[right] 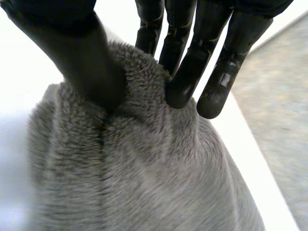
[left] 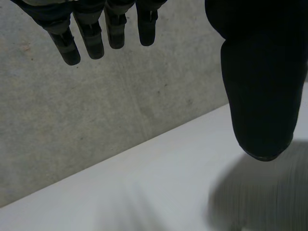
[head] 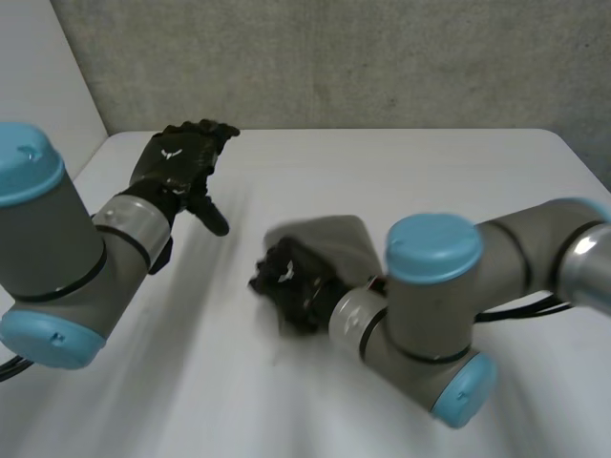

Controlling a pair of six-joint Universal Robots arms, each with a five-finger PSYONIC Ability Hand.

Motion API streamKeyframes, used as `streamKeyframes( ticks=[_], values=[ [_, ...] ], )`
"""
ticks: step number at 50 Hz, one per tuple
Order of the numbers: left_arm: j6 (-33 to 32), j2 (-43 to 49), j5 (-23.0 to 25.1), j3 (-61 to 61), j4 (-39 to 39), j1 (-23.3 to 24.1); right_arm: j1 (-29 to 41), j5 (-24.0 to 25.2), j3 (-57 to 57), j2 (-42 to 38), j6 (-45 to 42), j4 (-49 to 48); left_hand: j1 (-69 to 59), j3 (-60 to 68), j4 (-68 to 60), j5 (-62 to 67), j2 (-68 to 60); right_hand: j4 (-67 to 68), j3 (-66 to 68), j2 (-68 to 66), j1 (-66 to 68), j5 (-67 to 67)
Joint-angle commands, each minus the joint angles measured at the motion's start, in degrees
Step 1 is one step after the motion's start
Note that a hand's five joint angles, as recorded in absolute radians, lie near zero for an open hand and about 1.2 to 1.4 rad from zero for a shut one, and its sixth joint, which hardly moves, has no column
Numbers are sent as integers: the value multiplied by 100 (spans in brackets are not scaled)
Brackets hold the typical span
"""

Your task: Fold the towel.

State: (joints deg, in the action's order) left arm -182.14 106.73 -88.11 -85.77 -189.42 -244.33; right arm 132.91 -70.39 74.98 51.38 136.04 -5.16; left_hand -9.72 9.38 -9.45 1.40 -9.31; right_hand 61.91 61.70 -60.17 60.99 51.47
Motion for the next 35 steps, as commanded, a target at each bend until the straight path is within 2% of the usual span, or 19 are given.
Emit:
streamKeyframes(
  ticks=[1,2,4,5,7,8,10,11,12,13,15,19,21,27,35],
  values=[
    [408,76,-277,773,722,201,-28,-641,139,82,-316,218,-28,62,-55,-140,-69,-5191,-5170,5017,-5099,-5147],
    [451,145,-338,947,835,262,-28,-643,139,83,-315,218,-28,62,-55,-140,-69,-5191,-5170,5017,-5099,-5147],
    [469,224,-382,1114,924,341,-264,-783,410,511,454,78,-28,62,-55,-140,-69,-5191,-5170,5017,-5099,-5147],
    [469,303,-408,1246,977,403,-265,-783,412,514,459,77,-28,62,-55,-140,-69,-5191,-5170,5017,-5099,-5147],
    [469,383,-409,1343,1003,456,-632,-809,796,1029,1604,-159,-28,62,-55,-140,-69,-5191,-5170,5017,-5099,-5147],
    [469,496,-409,1405,1012,508,-634,-810,798,1032,1610,-160,-28,62,-55,-140,-69,-5191,-5170,5017,-5099,-5147],
    [478,619,-409,1449,1012,579,-1045,-844,1008,1461,2747,-239,-28,62,-55,-140,-69,-5191,-5170,5017,-5099,-5147],
    [478,760,-409,1458,1012,658,-1047,-845,1009,1463,2753,-240,-28,62,-55,-140,-69,-5191,-5170,5017,-5099,-5147],
    [478,761,-409,1458,1012,658,-1213,-819,1001,1524,3257,-179,-28,62,-55,-140,-69,-5191,-5170,5017,-5099,-5147],
    [469,944,-417,1467,1012,763,-1214,-818,1001,1524,3263,-178,-28,62,-55,-140,-69,-5191,-5170,5017,-5099,-5147],
    [469,1130,-417,1467,1012,878,-1363,-784,905,1350,3823,110,-28,62,-55,-140,-69,-5191,-5170,5017,-5099,-5147],
    [478,1717,-531,1450,1021,1124,-1399,-792,596,953,3720,604,-28,62,-55,-140,-69,-5191,-5170,5017,-5099,-5147],
    [478,1911,-645,1432,1021,1159,-1408,-792,211,455,3449,1068,-28,62,-55,-140,-69,-5191,-5170,5017,-5099,-5147],
    [426,2466,-997,1440,1012,1212,-1382,-880,-369,-188,3044,1299,-28,62,-55,-140,-69,-5191,-5170,5017,-5099,-5147],
    [417,2334,-1033,1476,1004,1203,-1355,-950,-652,-199,2937,1343,-28,62,-55,-140,-69,-5191,-5170,5017,-5099,-5147]
  ],
)
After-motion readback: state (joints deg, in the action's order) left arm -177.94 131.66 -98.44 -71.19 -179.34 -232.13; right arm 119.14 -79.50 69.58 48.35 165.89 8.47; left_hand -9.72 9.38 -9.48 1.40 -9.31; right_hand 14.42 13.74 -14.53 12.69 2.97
